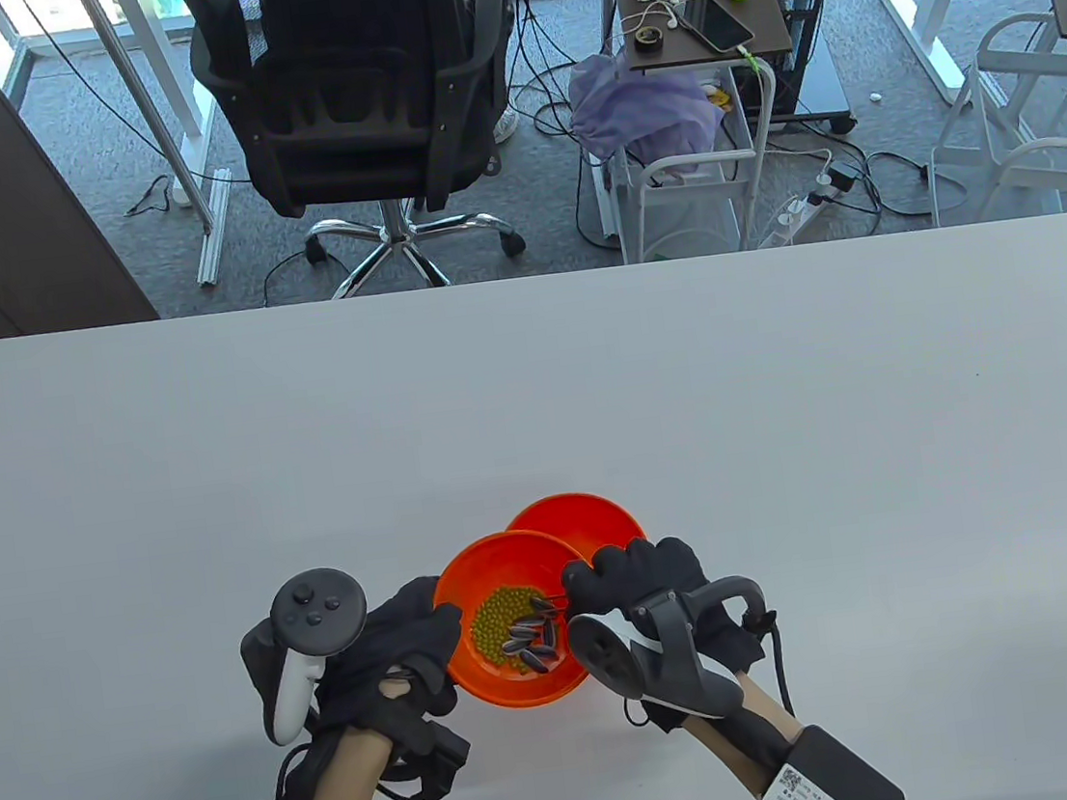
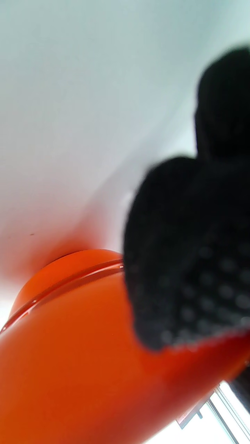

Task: Pick sunflower seeds with tweezers into bowl

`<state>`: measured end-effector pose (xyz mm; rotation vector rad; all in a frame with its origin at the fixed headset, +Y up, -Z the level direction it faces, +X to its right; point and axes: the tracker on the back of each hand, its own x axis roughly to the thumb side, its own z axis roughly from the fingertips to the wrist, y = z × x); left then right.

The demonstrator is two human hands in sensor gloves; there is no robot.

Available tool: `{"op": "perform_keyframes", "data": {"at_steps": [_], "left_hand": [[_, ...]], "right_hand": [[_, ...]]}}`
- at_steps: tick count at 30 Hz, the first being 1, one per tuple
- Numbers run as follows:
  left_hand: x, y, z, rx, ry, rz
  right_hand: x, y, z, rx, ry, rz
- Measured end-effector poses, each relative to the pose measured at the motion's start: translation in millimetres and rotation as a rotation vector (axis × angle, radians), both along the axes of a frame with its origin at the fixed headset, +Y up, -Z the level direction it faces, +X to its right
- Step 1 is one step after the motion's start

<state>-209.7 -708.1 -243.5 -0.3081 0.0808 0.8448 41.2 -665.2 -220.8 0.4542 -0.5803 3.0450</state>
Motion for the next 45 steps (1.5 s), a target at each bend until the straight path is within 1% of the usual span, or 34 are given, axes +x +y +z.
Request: {"op": "perform_keyframes", "data": {"at_steps": [3, 5, 8, 15, 19, 25, 29, 32, 36, 39, 43, 45], "left_hand": [[0, 1, 0, 0.007, 0.0, -0.005], [-1, 1, 0, 0.008, -0.001, -0.012], [-1, 0, 0, 0.005, 0.003, -0.013], [-2, -2, -1, -0.008, 0.003, -0.024], [-2, -3, -1, -0.015, 0.003, -0.022], [-4, -4, -2, -0.025, 0.01, -0.031], [-8, -5, -3, -0.03, 0.022, -0.034], [-11, -6, -4, -0.036, 0.029, -0.038], [-15, -6, -5, -0.033, 0.044, -0.039], [-18, -5, -6, -0.028, 0.053, -0.033], [-20, -4, -7, -0.024, 0.06, -0.026], [-21, -4, -7, -0.021, 0.061, -0.026]], "right_hand": [[-2, -1, 0, 0.013, 0.005, 0.012], [-3, -1, 0, -0.001, 0.004, 0.009], [-4, -1, 1, 0.02, 0.009, 0.006], [-1, -3, -2, 0.0, 0.011, -0.037], [5, 0, -5, 0.011, 0.002, -0.104], [21, 10, -13, 0.045, -0.065, -0.216], [34, 14, -25, 0.034, -0.131, -0.25], [42, 7, -38, -0.01, -0.18, -0.278], [49, -15, -52, -0.087, -0.23, -0.222], [51, -32, -58, -0.156, -0.241, -0.19], [51, -43, -61, -0.188, -0.243, -0.159], [50, -45, -61, -0.189, -0.243, -0.139]]}}
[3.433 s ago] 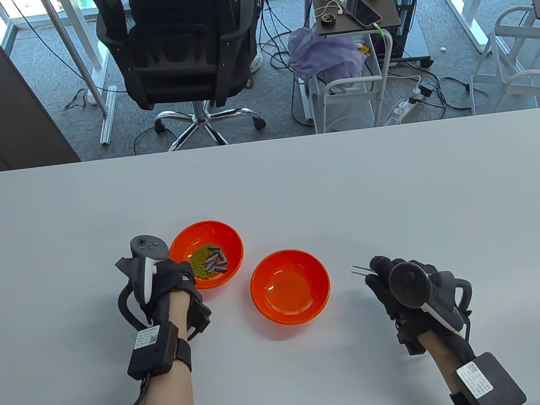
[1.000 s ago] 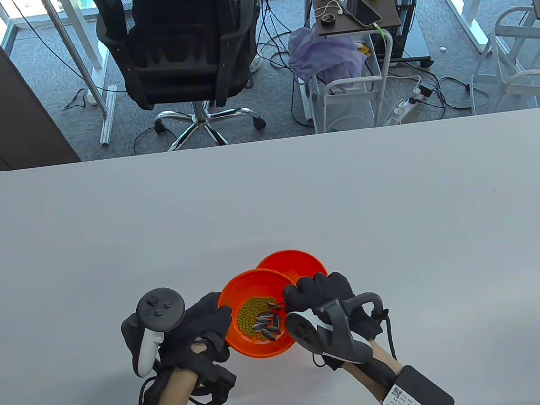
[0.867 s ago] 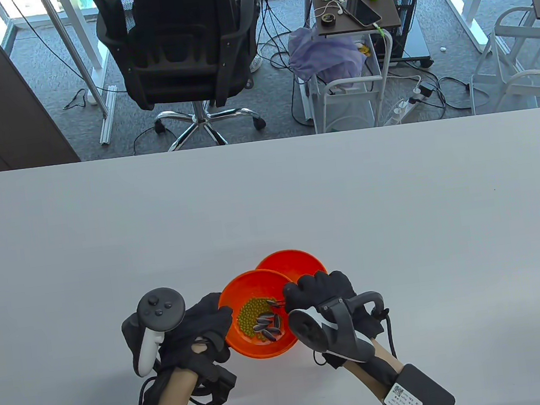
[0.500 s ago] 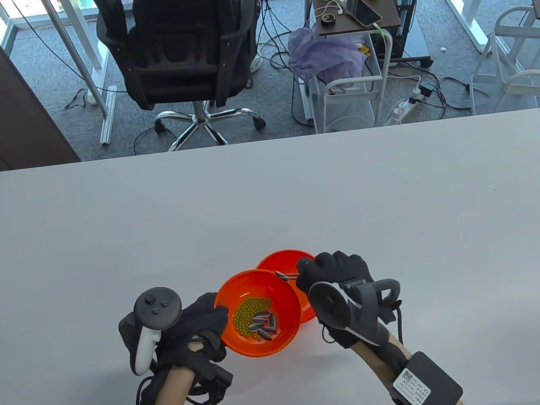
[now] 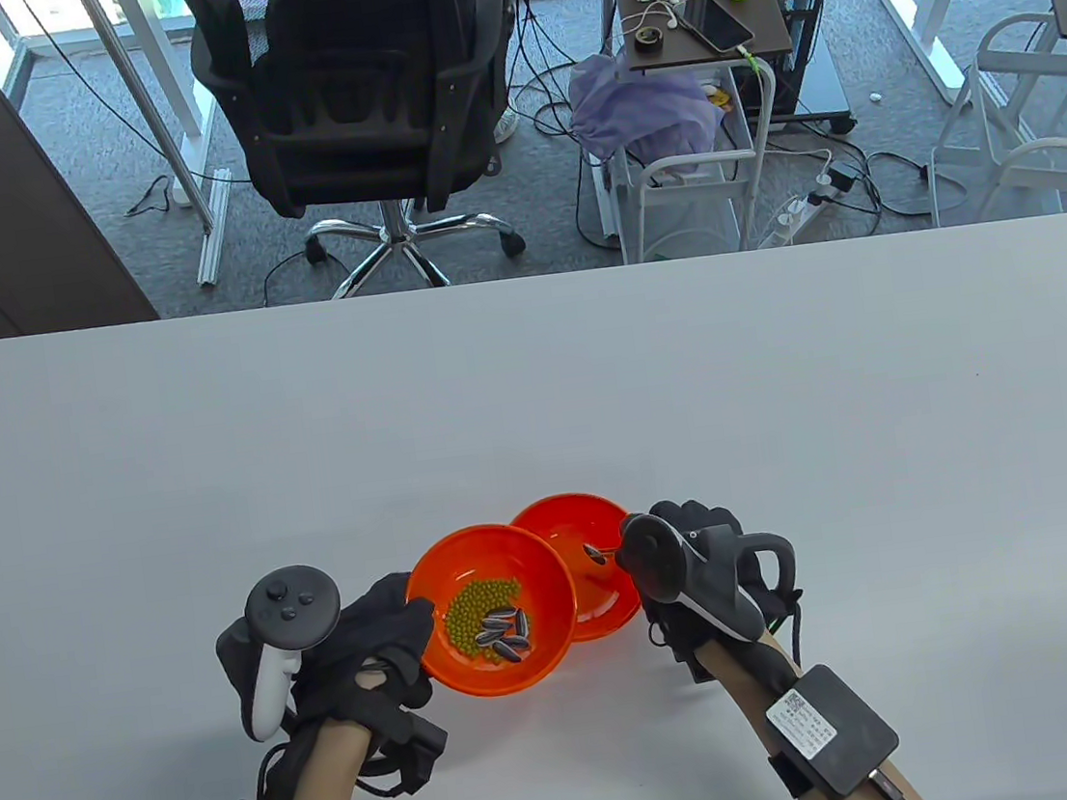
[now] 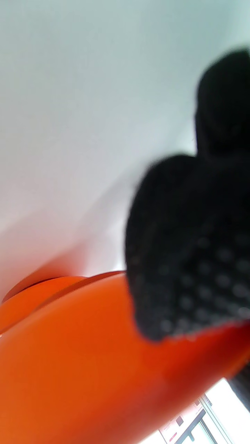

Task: Pick sunflower seeds with tweezers into bowl

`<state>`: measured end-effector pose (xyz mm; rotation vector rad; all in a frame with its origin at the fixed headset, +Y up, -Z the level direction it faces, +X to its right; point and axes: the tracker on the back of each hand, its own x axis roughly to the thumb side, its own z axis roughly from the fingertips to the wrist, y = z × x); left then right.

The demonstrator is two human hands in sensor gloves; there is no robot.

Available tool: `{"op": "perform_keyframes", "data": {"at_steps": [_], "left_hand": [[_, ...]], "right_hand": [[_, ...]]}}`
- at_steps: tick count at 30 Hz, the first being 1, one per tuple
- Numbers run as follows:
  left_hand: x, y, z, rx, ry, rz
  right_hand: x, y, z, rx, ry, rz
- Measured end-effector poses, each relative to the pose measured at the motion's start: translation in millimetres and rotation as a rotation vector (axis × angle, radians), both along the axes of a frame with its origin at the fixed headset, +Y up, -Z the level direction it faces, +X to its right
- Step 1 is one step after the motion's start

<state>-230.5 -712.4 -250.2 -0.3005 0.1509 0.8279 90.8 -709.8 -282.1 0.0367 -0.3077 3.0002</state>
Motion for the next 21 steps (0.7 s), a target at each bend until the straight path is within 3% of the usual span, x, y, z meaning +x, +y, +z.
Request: {"op": "perform_keyframes", "data": {"at_steps": [11, 21], "left_hand": [[0, -1, 0, -0.001, -0.004, -0.004], [1, -2, 0, -0.004, -0.016, -0.006]], "right_hand": [[0, 2, 2, -0.004, -0.011, 0.017], [1, 35, 17, 0.122, 0.028, -0.224]]}}
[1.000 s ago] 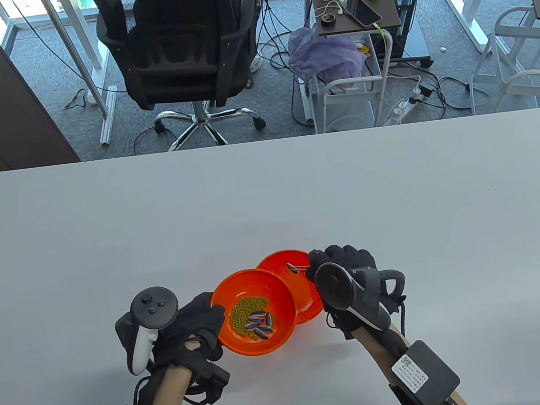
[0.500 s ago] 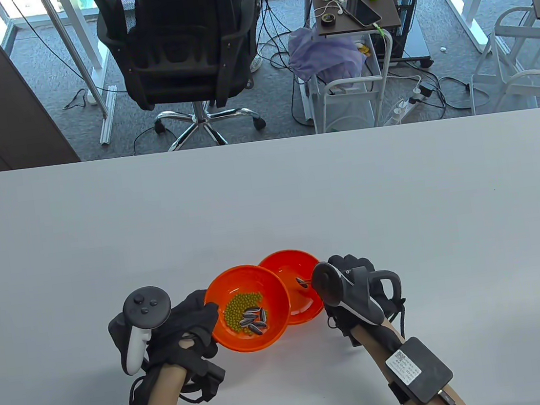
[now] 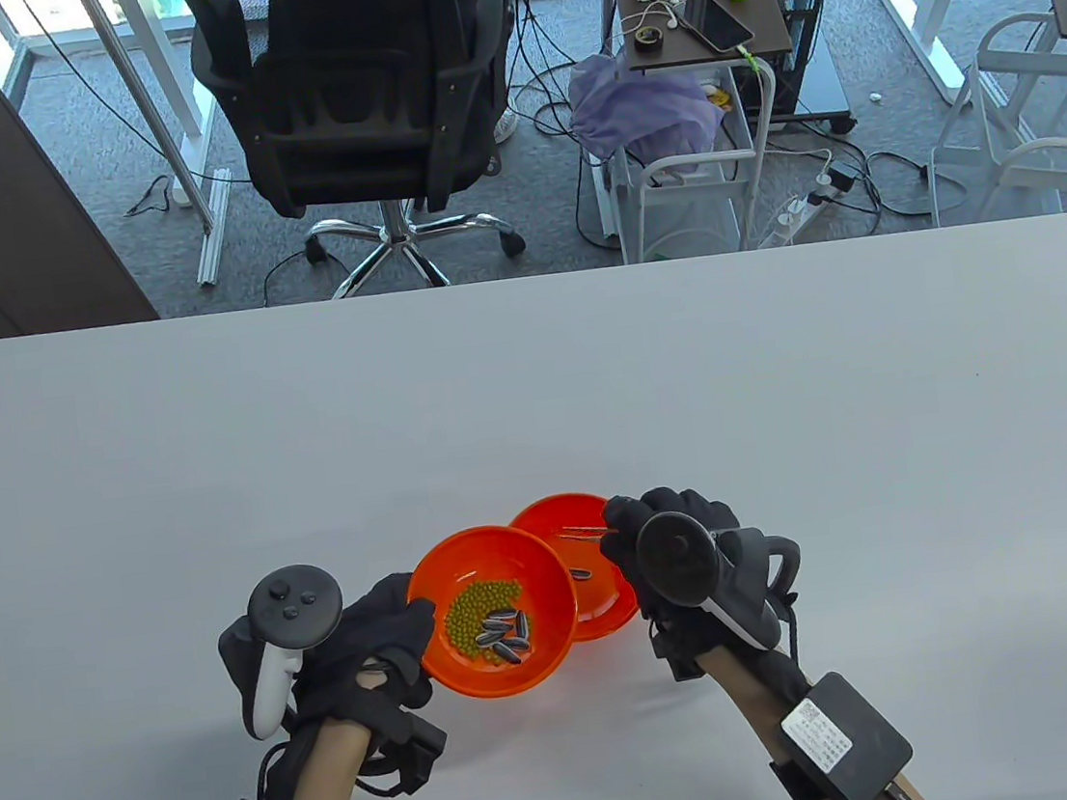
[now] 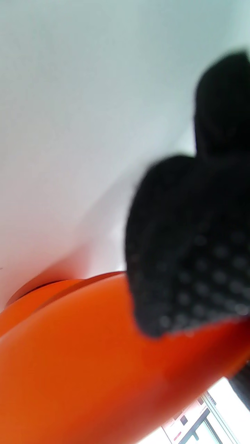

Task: Pick sunflower seeds with tweezers into bowl

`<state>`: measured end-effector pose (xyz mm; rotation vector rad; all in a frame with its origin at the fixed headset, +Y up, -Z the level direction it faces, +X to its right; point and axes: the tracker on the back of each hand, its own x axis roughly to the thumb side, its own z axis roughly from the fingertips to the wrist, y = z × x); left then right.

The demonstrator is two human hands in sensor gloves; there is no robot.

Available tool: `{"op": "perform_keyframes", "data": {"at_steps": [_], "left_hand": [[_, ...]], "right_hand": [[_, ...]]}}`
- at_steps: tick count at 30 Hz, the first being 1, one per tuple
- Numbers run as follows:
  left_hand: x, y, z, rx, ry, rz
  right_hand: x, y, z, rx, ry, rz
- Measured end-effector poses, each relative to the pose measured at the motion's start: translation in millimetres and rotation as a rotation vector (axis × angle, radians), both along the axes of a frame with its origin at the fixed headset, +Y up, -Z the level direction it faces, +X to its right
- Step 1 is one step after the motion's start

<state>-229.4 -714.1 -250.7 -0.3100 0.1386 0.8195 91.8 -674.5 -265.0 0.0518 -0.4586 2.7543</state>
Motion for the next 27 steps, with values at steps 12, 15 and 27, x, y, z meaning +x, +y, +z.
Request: {"op": "perform_keyframes", "data": {"at_steps": [12, 15, 27], "left_hand": [[2, -1, 0, 0.004, -0.018, 0.001], [3, 0, 0, 0.006, -0.019, 0.001], [3, 0, 0, 0.011, -0.028, -0.01]], "right_hand": [[-52, 3, 27, 0.076, 0.286, 0.202], [-59, -1, 31, 0.089, 0.302, 0.275], [-69, -3, 38, 0.135, 0.328, 0.373]]}}
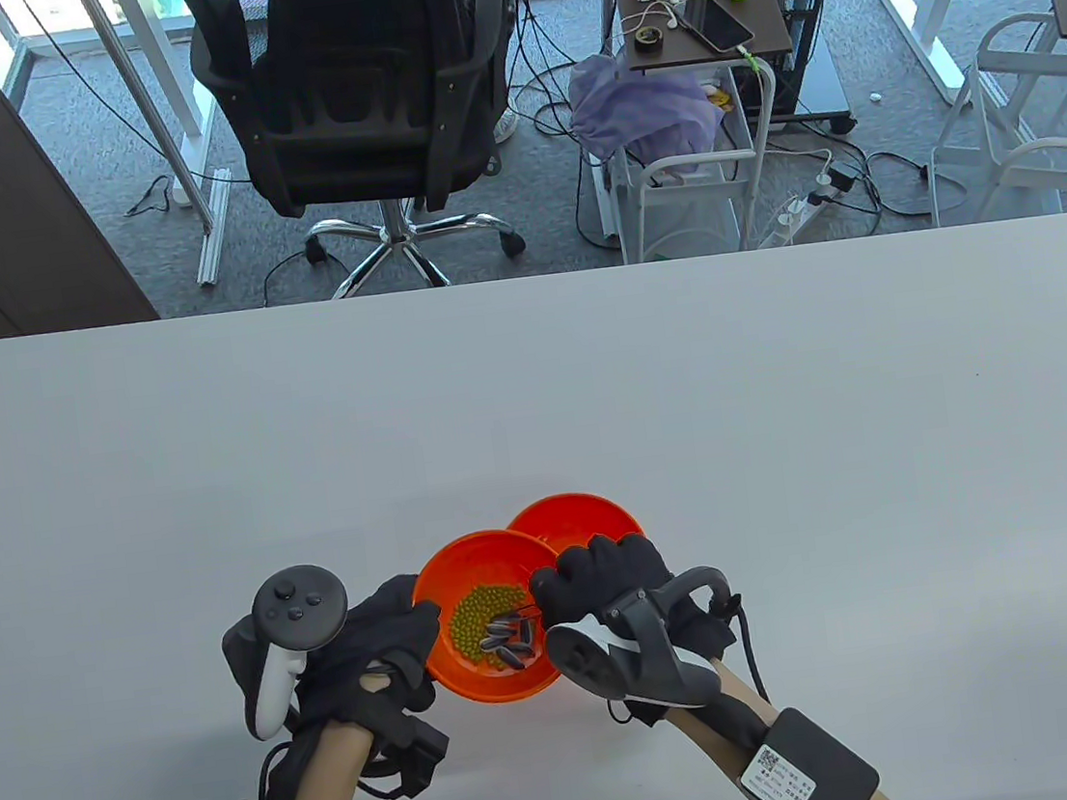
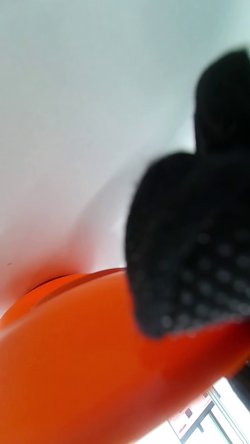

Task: Pick sunflower seeds with tweezers into bowl

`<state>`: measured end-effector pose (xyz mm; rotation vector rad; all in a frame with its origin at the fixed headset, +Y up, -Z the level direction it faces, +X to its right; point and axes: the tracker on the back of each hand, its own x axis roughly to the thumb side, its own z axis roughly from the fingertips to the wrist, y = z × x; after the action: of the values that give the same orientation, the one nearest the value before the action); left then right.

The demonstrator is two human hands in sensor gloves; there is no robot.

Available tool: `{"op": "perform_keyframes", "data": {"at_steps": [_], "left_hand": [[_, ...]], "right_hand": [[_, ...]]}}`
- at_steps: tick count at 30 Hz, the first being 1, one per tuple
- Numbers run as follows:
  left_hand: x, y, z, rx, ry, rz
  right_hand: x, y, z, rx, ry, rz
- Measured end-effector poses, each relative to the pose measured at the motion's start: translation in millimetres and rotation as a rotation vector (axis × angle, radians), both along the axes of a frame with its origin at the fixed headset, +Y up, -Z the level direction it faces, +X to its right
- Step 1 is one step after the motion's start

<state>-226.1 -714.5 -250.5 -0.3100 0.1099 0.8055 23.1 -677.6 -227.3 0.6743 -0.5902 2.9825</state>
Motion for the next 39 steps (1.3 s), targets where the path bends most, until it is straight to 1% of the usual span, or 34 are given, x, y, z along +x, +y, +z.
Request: {"op": "perform_keyframes", "data": {"at_steps": [4, 10, 16, 23, 25, 29, 35, 39], "left_hand": [[0.3, -0.4, 0.1, -0.003, -0.004, 0.001], [0.8, -0.5, 0.0, 0.0, -0.009, -0.009], [2.8, -0.4, 0.0, 0.006, -0.024, -0.026], [3.7, 0.0, 0.2, 0.012, -0.03, -0.034], [3.7, 0.1, 0.2, 0.013, -0.031, -0.032], [3.1, 0.1, 0.4, 0.008, -0.029, -0.026], [2.7, -0.1, 0.7, 0.005, -0.023, -0.026], [1.2, -1.5, 0.0, -0.008, -0.018, -0.012]], "right_hand": [[-1.5, -0.2, 0.7, 0.004, 0.003, 0.003], [-2.5, 0.1, 0.7, -0.027, -0.011, 0.01], [-0.8, -1.4, -4.4, -0.136, -0.07, -0.014], [-0.1, -1.9, -7.4, -0.196, -0.097, -0.024], [-0.3, -1.6, -8.4, -0.24, -0.114, -0.014], [-0.8, -1.1, -7.6, -0.207, -0.102, -0.026], [-0.2, -2.0, -7.9, -0.194, -0.092, -0.055], [3.6, 1.3, -8.8, -0.195, -0.097, -0.103]]}}
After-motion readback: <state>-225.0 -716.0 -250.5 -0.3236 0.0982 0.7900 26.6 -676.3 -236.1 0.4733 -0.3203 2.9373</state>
